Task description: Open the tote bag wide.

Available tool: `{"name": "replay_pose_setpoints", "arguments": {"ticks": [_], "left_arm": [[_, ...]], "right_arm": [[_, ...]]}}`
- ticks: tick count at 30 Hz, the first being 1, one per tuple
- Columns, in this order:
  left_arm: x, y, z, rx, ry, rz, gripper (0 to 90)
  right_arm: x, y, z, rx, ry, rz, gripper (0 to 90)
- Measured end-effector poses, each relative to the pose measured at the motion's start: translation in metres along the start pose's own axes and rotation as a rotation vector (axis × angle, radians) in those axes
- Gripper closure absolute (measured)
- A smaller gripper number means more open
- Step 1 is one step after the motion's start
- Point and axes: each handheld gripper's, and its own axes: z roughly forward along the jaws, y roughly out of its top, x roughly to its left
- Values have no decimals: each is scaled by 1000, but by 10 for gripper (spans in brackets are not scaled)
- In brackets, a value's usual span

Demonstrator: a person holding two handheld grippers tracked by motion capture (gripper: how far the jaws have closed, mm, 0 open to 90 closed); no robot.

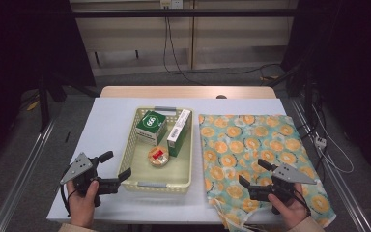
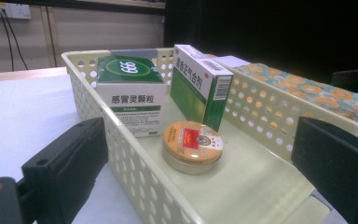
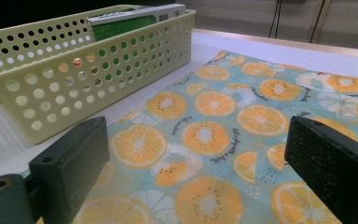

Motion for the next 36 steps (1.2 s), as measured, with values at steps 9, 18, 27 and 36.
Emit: {"name": "replay_pose_setpoints", "arguments": {"ticks": [9, 18, 27, 36], "left_arm": [[0, 1, 1, -3, -5, 9, 37], [-2, 1, 3, 1, -8, 14, 37], [-1, 0, 0, -5, 2, 8, 37], [-1, 0, -1, -4, -1, 12, 36]], "right_arm": [[-1, 0, 0, 7, 4, 8, 64], [1, 7, 3, 39, 32, -28, 99], [-4, 28, 3, 109, 101, -70, 67], [-16, 52, 26, 178, 84, -31, 142]]}}
